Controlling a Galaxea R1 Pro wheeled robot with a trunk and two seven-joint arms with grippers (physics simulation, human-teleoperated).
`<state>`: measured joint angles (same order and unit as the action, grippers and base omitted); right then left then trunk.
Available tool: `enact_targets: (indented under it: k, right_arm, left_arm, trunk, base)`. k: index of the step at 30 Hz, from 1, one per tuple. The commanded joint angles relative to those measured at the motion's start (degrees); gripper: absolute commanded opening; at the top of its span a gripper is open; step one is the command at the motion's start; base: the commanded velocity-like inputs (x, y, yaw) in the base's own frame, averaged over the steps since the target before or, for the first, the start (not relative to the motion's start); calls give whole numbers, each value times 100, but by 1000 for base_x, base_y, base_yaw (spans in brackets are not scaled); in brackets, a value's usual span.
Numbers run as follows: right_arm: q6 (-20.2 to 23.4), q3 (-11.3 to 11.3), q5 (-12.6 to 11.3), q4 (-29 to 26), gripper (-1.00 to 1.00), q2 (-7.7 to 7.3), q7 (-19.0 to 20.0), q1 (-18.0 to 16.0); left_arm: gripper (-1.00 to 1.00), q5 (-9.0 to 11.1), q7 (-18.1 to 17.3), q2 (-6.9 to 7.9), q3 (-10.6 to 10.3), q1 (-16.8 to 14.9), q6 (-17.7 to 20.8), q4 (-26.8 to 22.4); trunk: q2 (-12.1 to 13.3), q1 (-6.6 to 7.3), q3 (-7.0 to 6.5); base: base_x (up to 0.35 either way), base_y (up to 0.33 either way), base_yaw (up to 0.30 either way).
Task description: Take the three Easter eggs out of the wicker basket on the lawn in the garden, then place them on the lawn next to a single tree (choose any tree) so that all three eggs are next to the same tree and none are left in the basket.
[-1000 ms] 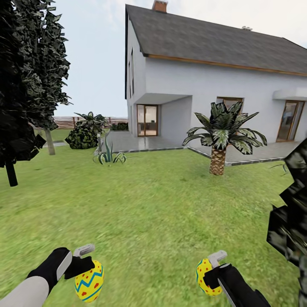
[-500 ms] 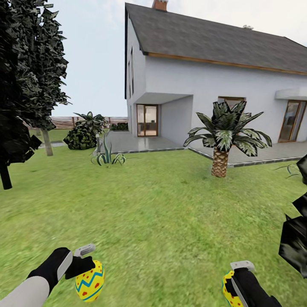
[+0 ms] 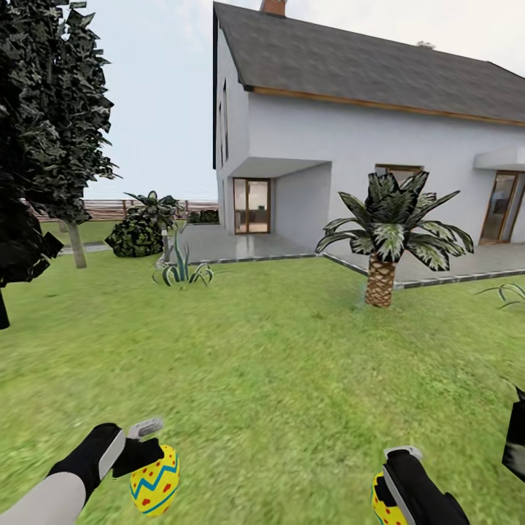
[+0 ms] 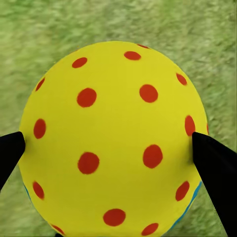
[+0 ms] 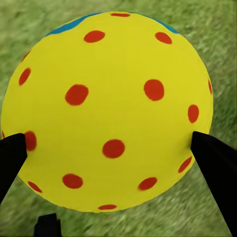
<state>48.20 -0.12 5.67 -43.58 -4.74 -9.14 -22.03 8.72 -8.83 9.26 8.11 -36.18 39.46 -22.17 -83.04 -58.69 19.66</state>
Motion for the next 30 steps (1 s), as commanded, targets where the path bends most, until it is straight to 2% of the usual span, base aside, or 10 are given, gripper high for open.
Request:
enact_targets:
  k: [1, 8, 16, 30]
  right_arm:
    - [32, -9, 53, -4, -100, -13, 26, -3]
    - [8, -23, 60, -1, -100, -9, 26, -3]
    - [-20, -23, 67, -1, -100, -9, 26, -3]
    - [-28, -10, 90, -1, -100, -5, 26, -3]
  left_arm:
    - [-100, 16, -5, -6, 28, -3, 39, -7]
    - [-100, 16, -2, -12, 24, -3, 37, -6]
    - [-100, 4, 6, -20, 15, -3, 28, 2]
    - [-100, -4, 13, -30, 7, -3, 26, 11]
  trunk:
    - [-4, -3, 7]
    - [-4, -3, 7]
    - [-4, -3, 7]
    - [-4, -3, 7]
  base:
    - [328, 0, 0]
    - [327, 27, 12]
    - [327, 12, 111]
    - [317, 0, 256]
